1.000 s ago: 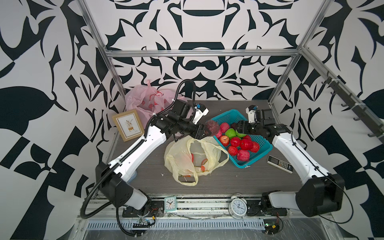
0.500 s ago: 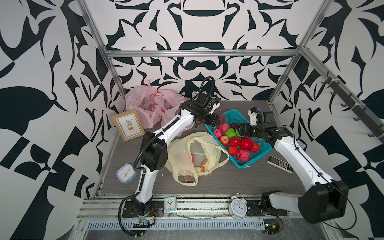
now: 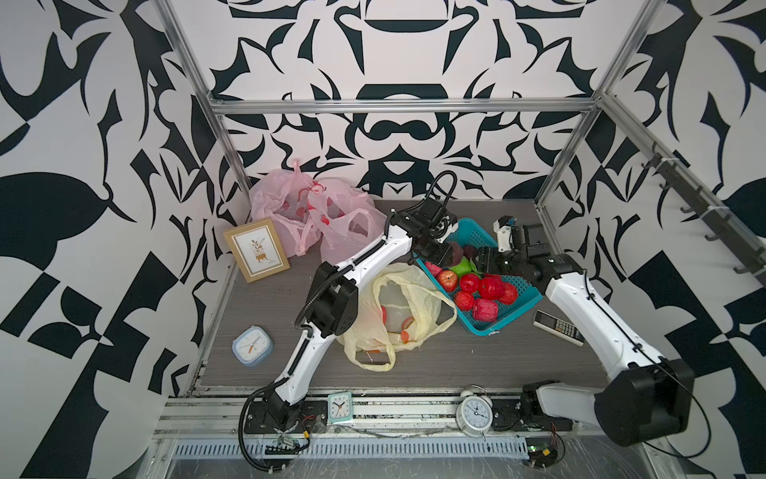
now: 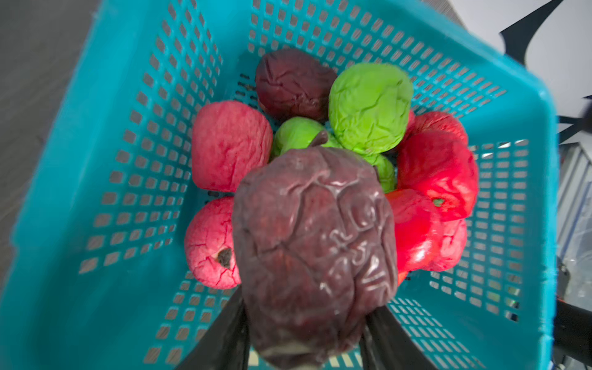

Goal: Untie the knot of a plastic bag & take out the apple
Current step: Place the apple in the basket, then pick up the apple from the plastic bag.

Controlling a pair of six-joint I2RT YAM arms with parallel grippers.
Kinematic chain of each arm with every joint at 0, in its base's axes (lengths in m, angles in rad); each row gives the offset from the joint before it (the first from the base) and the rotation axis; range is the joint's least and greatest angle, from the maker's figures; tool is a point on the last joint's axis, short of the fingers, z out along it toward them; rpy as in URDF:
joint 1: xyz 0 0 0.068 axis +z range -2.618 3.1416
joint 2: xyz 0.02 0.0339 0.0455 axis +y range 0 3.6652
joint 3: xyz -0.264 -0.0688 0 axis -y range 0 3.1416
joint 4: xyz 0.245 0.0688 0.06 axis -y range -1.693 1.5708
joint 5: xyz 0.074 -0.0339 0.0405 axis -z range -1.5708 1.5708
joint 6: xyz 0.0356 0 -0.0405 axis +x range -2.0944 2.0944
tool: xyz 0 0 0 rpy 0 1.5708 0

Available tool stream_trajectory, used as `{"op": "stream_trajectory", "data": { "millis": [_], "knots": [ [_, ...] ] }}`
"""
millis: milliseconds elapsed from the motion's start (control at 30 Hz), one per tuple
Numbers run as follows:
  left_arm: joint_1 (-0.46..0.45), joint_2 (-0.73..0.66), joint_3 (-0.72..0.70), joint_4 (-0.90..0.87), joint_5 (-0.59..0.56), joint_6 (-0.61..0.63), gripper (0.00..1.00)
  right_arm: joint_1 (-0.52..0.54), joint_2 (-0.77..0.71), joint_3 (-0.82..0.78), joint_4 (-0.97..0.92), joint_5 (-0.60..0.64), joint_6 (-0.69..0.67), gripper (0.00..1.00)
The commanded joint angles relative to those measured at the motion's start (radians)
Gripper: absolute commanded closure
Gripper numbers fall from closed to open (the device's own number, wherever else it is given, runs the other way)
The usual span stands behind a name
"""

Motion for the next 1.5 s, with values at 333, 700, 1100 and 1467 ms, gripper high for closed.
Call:
{"op": "stream_trajectory", "data": {
  "millis": [333,700,1100,1467],
  "knots": [
    [0.0,0.074,0.029,-0.003,0.028,0.013,0.25,0.013,-0.043,0.003,-0.007,0.001,0.013,0.24],
    [0.061,-0.138,-0.178,0.213,0.115,-0.059,0.16,0.156,-0.127,0.035,-0.012,0.055,-0.01,0.24],
    [0.088,-0.676,-0.561,0.435,-0.015,-0.069,0.2,0.53,-0.185,0.069,0.06,0.173,-0.126,0.35],
    [0.324,-1.088,-1.035,0.25,-0.082,-0.212,0.23,0.796,0.011,0.024,0.128,0.073,-0.065,0.52]
  ]
}}
